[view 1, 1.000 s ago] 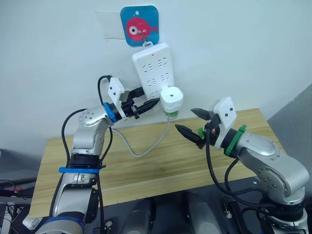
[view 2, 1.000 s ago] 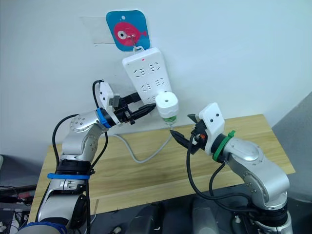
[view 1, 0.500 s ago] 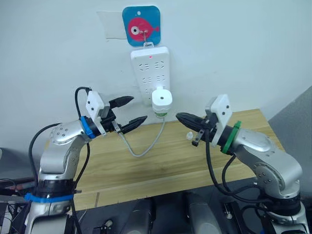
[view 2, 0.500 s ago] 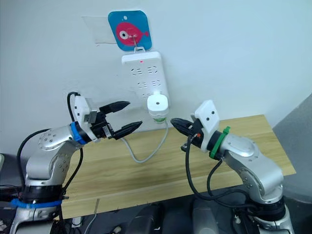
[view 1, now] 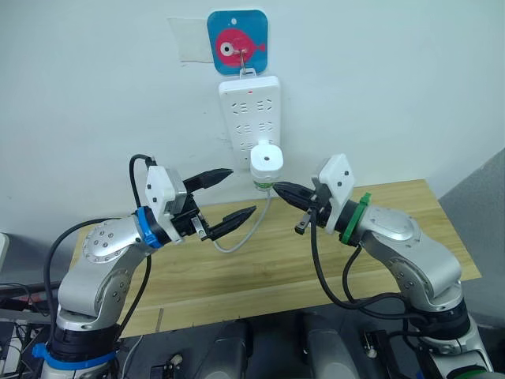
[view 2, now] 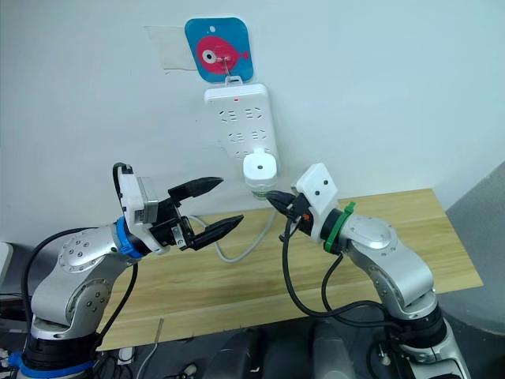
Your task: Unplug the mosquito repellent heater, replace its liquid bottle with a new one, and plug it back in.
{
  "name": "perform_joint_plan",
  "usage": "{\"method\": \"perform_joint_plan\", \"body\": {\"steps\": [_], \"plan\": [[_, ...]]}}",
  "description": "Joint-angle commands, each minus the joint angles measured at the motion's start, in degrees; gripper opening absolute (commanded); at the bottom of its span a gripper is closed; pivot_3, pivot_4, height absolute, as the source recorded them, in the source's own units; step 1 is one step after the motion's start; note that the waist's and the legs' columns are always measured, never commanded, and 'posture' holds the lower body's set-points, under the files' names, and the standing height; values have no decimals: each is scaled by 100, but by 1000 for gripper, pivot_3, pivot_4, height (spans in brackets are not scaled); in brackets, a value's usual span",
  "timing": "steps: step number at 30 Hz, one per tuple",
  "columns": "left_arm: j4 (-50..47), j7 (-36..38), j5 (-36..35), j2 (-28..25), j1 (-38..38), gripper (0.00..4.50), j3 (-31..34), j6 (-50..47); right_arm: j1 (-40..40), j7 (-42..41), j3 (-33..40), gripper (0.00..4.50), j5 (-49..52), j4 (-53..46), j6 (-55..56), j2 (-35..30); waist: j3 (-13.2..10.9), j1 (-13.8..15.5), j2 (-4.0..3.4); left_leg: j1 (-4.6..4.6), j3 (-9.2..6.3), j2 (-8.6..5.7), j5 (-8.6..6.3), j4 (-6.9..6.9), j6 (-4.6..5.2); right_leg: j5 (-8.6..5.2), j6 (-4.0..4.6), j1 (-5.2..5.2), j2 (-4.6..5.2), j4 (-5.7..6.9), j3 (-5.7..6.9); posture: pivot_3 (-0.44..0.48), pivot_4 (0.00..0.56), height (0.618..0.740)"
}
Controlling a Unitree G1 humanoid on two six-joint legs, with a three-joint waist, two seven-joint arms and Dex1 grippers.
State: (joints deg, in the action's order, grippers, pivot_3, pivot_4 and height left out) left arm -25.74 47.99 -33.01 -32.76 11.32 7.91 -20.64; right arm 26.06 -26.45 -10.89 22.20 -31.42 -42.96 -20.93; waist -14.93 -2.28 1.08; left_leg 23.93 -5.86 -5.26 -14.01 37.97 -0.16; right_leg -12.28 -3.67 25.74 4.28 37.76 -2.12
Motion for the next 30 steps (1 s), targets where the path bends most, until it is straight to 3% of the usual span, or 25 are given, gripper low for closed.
{"method": "perform_joint_plan", "body": {"steps": [1,30], "plan": [[-334,-44,-108,-59,-80,4500,128,81,150,86,-46,8,-147,35,200,117,0,9,0,0,0,0,0,0,0,0,0,0,0,0,-1,-14,231,740],[-226,-91,-110,-50,-17,4500,41,80,335,358,62,8,-685,443,409,405,0,39,1,-2,-3,0,0,1,1,0,0,-2,0,4,1,-12,253,740]]}}
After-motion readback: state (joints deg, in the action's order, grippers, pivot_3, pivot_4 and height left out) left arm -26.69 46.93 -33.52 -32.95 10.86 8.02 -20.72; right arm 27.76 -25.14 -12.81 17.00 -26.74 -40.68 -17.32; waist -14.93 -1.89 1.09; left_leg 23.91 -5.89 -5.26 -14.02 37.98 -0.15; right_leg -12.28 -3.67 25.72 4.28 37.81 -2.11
